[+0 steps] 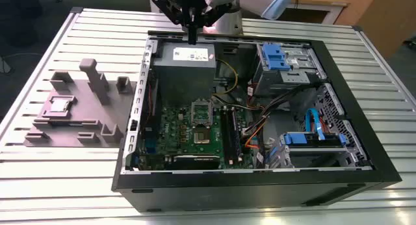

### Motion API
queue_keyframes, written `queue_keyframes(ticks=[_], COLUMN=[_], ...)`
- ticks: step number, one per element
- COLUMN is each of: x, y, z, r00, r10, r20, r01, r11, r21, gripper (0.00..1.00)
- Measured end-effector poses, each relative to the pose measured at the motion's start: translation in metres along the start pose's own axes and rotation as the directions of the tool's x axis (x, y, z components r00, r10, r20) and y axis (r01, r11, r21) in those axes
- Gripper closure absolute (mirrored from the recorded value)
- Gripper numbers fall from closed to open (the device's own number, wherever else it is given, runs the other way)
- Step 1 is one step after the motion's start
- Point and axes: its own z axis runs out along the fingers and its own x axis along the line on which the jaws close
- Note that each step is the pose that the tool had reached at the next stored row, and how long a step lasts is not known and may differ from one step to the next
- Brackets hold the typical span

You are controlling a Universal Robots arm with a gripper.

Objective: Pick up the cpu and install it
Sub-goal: 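Reach for the cpu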

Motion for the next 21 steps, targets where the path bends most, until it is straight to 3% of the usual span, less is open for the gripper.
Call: queue_keyframes(ticks=[21], x=[0.0057], y=[-0.0004], z=[-0.0002], r00=[1.0], r10=[0.0], r20=[0.0], r01=[0.0], r11=[1.0], r21=[0.0], gripper=[0.89])
